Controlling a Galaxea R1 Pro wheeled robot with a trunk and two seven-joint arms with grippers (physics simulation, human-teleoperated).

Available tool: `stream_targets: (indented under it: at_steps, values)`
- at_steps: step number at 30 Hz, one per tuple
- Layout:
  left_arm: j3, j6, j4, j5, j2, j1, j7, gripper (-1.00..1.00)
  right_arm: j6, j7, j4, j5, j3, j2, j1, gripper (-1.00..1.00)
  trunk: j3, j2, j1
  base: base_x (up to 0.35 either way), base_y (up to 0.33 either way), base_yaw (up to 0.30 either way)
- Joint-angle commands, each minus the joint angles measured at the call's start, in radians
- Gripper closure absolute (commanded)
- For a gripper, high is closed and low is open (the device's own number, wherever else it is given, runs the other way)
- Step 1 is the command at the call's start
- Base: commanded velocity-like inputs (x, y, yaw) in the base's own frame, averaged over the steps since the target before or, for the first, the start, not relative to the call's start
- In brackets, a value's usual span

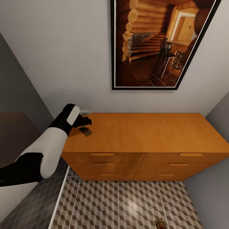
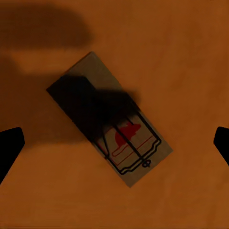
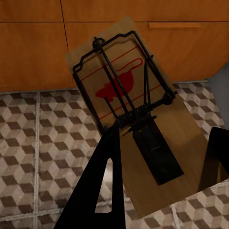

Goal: Take the four mousetraps from the cabinet in the bathroom and place them on the bathroom floor. Make sure all four end up on the same floor surface, and ensure that at least two of them are either under or directly next to the same bathroom sink.

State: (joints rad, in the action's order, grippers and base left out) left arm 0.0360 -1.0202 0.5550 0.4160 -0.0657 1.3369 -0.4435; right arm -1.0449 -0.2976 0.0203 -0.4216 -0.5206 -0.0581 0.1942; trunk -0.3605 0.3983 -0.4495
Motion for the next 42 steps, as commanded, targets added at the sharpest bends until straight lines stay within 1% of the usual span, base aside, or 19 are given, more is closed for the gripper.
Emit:
stream_targets:
  at_steps: [1, 20, 28, 36, 38, 42]
  values:
    - [0.005, -0.003, 0.001, 0.009, 0.0, 0.001, -0.009, -1.0, -0.002, -0.006, 0.0, -0.005, -0.009, 0.0, 0.001, 1.0, -0.002, 0.002, -0.001, 0.0, 0.0, 0.0]
    - [0.007, -0.004, 0.007, 0.009, 0.002, 0.001, -0.008, -1.0, -0.002, -0.006, 0.0, -0.005, -0.009, 0.0, 0.001, 1.0, -0.002, 0.002, -0.001, 0.0, 0.0, 0.0]
    - [0.002, -0.002, 0.007, 0.008, 0.013, 0.001, -0.009, -1.0, -0.002, -0.006, 0.0, -0.005, -0.008, 0.0, 0.001, 1.0, -0.002, 0.002, -0.001, 0.0, 0.0, 0.0]
    - [-0.002, -0.001, 0.004, 0.007, 0.016, 0.001, -0.009, -1.0, -0.002, -0.006, 0.0, -0.005, -0.009, 0.0, 0.001, 1.0, -0.002, 0.002, -0.001, 0.0, 0.0, 0.0]
    - [-0.006, -0.001, 0.002, 0.007, 0.015, 0.001, -0.009, -1.0, -0.002, -0.006, 0.0, -0.005, -0.009, 0.0, 0.001, 1.0, -0.002, 0.002, -0.001, 0.0, 0.0, 0.0]
    - [-0.036, -0.001, -0.001, 0.007, 0.013, 0.001, -0.009, -1.0, -0.002, -0.006, 0.0, -0.005, -0.009, 0.0, 0.001, 1.0, -0.002, 0.002, -0.001, 0.0, 0.0, 0.0]
